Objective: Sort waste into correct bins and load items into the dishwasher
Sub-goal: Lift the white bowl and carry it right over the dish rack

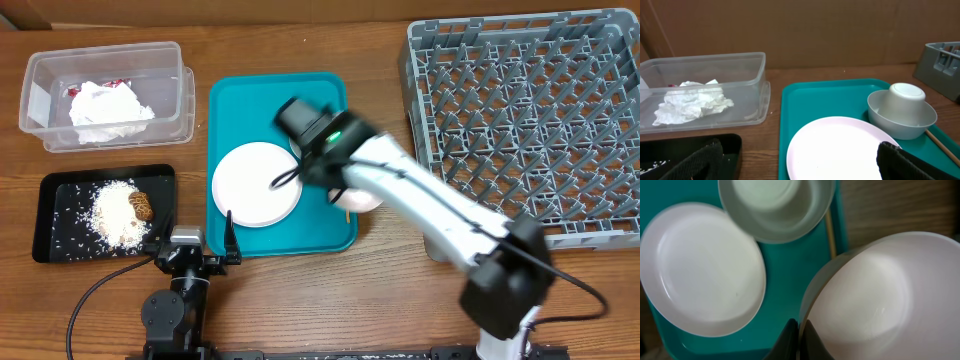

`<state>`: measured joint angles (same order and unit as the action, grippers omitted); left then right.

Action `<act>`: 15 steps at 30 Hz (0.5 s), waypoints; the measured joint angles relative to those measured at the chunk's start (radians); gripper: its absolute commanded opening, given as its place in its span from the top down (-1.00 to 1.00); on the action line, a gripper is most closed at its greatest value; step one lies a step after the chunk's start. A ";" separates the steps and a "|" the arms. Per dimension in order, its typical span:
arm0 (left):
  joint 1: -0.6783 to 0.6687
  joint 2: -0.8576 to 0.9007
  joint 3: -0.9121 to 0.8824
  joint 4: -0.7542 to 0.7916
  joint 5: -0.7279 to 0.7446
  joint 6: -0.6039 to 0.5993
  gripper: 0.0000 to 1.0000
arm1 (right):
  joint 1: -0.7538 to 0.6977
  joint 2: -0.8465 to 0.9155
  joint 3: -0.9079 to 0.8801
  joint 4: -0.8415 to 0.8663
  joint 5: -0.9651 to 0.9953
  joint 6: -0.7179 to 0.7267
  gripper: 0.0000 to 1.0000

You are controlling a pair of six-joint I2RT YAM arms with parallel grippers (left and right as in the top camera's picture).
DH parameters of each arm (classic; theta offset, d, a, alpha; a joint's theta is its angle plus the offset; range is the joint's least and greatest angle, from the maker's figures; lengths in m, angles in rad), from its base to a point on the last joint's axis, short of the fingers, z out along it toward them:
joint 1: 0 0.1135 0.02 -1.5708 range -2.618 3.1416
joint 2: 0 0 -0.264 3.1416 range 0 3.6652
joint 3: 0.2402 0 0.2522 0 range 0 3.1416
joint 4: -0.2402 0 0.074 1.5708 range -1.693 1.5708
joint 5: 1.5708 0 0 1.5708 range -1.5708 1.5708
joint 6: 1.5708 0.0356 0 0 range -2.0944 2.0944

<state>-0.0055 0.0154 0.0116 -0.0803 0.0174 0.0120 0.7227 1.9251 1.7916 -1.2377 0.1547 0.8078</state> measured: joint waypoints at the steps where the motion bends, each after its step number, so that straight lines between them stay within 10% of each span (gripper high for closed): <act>1: 0.000 0.000 0.000 0.000 0.000 0.000 -1.00 | -0.025 -0.019 0.005 -0.002 0.000 -0.013 0.92; 15: 0.000 0.000 0.000 0.000 0.000 -0.003 -0.99 | -0.767 -0.177 0.024 0.232 -0.336 -0.340 0.92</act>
<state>-0.0055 0.0154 0.0120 -0.0803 0.0174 0.0090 -0.0444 1.7477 1.8156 -1.0058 -0.1810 0.4679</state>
